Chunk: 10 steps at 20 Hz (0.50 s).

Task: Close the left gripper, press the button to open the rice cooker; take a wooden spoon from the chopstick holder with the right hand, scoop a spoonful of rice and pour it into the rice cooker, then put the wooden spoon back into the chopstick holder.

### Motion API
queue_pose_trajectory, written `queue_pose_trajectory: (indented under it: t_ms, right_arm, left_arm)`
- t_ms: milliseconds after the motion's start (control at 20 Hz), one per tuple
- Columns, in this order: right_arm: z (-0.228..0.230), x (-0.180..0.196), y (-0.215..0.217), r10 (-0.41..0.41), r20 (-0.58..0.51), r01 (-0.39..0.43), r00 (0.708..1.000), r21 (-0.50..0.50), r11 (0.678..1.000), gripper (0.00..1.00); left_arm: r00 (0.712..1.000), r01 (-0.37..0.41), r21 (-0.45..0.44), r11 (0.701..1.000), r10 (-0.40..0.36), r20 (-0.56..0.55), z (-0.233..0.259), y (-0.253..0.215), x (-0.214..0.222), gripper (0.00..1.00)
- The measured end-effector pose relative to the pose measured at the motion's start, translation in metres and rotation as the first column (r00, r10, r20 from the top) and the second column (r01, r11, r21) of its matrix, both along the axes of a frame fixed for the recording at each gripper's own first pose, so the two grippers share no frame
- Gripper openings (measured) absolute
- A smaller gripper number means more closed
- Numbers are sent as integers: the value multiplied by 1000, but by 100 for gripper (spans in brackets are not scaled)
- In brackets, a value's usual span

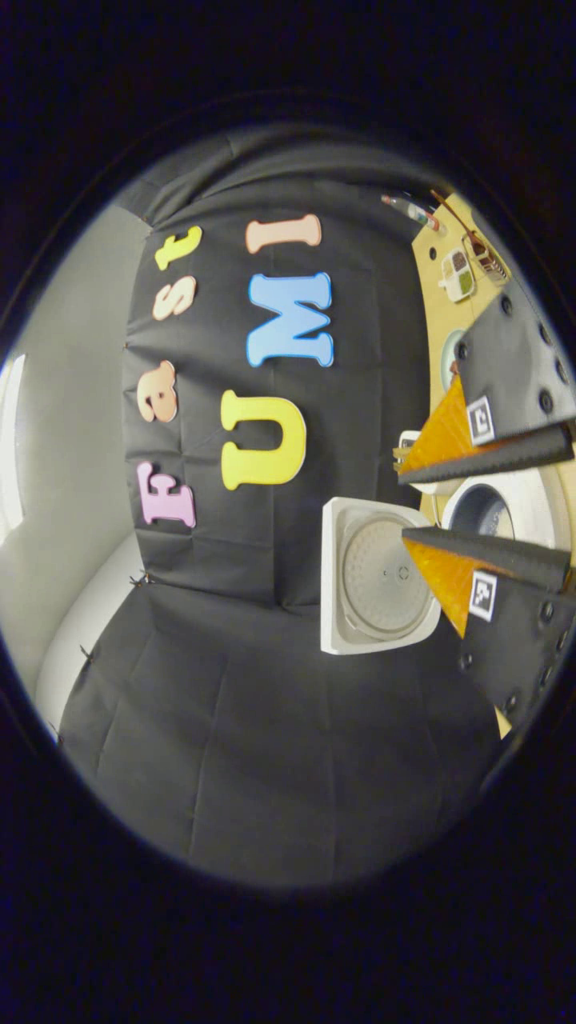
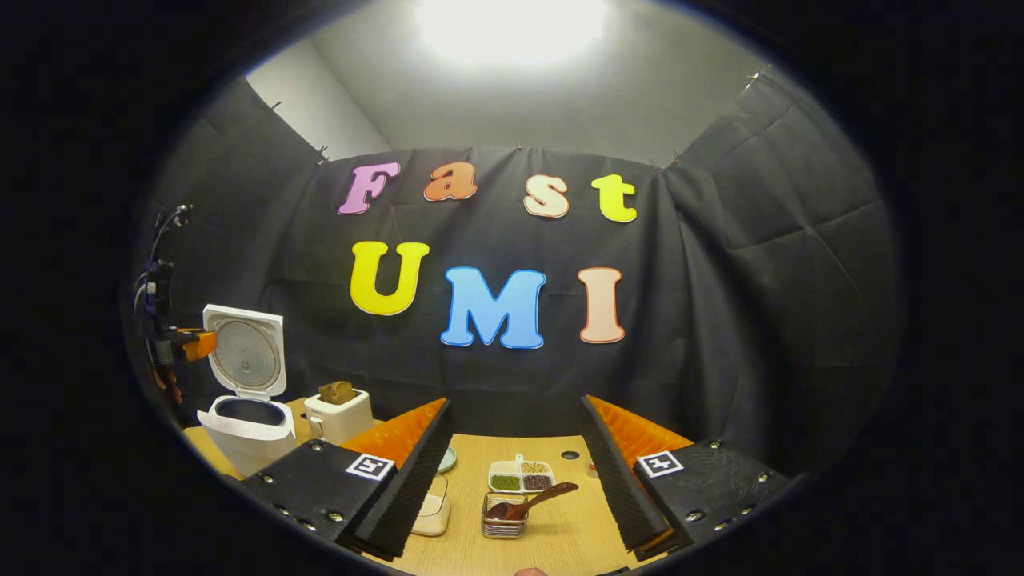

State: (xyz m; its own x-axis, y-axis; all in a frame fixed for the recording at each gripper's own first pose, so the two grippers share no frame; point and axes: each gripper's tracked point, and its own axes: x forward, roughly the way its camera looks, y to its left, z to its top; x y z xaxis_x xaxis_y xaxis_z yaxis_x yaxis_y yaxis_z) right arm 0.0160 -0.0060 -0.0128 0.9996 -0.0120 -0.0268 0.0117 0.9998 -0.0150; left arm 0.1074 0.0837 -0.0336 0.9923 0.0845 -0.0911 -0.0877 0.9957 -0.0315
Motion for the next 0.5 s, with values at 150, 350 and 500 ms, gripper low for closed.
queue_pose_trajectory:
  t_ms: [150,350,500]
  right_arm:
    - [-9,9,-5,1,-17,-1,1000,20,1000,95]
    - [-24,25,-15,-12,-39,13,999,30,999,95]
    - [-41,38,-22,-16,-69,19,997,43,999,95]
  left_arm:
    - [999,-19,18,1000,18,49,24,-7,-20,93]
    - [995,-25,59,998,19,102,44,-23,-41,96]
    - [993,-20,79,997,11,114,49,-33,-58,96]
